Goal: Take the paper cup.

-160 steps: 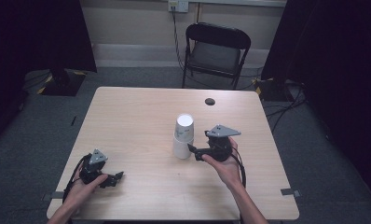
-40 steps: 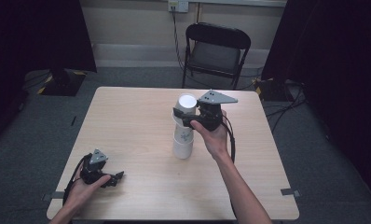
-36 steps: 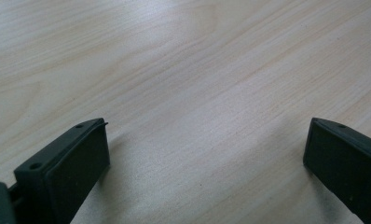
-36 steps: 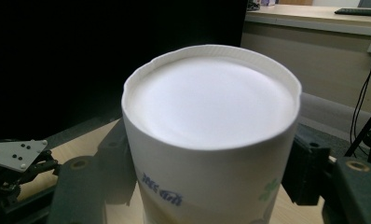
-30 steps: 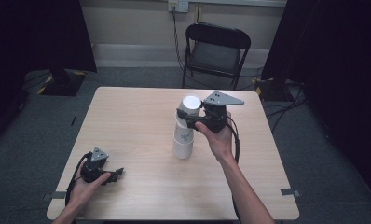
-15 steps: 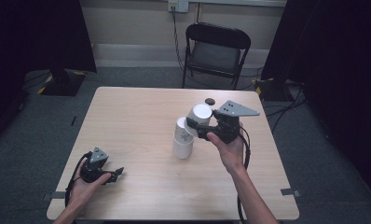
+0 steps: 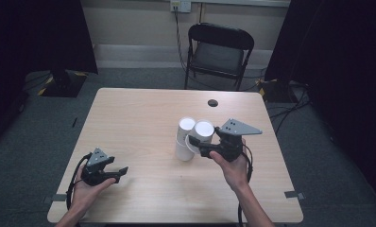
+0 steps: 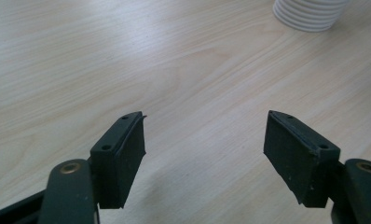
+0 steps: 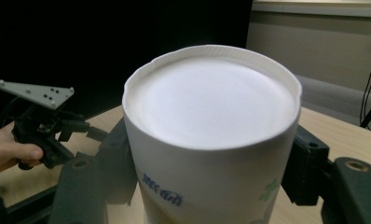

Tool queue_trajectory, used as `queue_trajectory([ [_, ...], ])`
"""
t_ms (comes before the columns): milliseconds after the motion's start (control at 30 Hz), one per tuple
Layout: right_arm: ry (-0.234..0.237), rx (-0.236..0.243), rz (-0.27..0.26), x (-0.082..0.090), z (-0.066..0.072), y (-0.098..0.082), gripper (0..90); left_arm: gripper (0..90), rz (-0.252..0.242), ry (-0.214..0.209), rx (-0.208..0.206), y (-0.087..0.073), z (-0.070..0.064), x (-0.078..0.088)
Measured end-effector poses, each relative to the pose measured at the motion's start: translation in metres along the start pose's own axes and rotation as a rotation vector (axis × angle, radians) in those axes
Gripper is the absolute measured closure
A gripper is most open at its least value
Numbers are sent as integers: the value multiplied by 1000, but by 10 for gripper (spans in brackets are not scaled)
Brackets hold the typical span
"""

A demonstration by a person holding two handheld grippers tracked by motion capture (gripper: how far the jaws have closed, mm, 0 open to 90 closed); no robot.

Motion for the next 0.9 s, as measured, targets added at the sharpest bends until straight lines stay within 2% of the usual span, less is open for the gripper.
queue_trajectory([
  [100, 13, -9, 7, -3, 4, -7, 334, 290, -17, -5, -5, 2, -3, 2],
  [167, 34, -16, 24, -6, 10, -16, 334, 290, -36, -12, -25, 4, -7, 4],
  [267, 39, -20, 33, -8, 12, -21, 335, 291, -41, -22, -25, 5, -11, 4],
  [300, 49, -32, 37, -8, 13, -25, 336, 294, -54, -33, -36, 7, -15, 5],
  [400, 63, -37, 39, -9, 15, -26, 338, 293, -58, -29, -58, 9, -21, 5],
  [433, 69, -41, 34, -10, 15, -26, 340, 285, -72, -39, -82, 13, -27, 5],
  [533, 79, -41, 36, -12, 17, -27, 342, 282, -77, -57, -83, 18, -33, 3],
  [567, 83, -36, 49, -14, 18, -27, 343, 282, -85, -67, -99, 23, -40, 1],
  [600, 83, -36, 49, -14, 18, -27, 343, 282, -85, -67, -99, 23, -40, 1],
  [633, 93, -40, 65, -16, 20, -28, 345, 282, -78, -89, -106, 28, -46, -3],
  [733, 103, -46, 63, -17, 21, -28, 346, 282, -80, -108, -117, 35, -54, -6],
  [767, 110, -47, 64, -17, 23, -27, 347, 282, -80, -118, -141, 41, -62, -9],
  [800, 110, -47, 64, -17, 23, -27, 347, 282, -80, -118, -141, 41, -62, -9],
  [833, 115, -49, 57, -16, 23, -26, 347, 282, -87, -134, -159, 48, -71, -11],
  [900, 126, -64, 47, -15, 24, -26, 348, 282, -103, -155, -170, 53, -79, -12],
])
Point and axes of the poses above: each handheld gripper's, and its own axes: x roughly backward along the jaws, y roughly out of its top, z roughly to its left, the point moved 3 cm from there along -x, roughly forward along the jaws, and after that the axes turned 12 degrees about x, right-handed, at the moved point
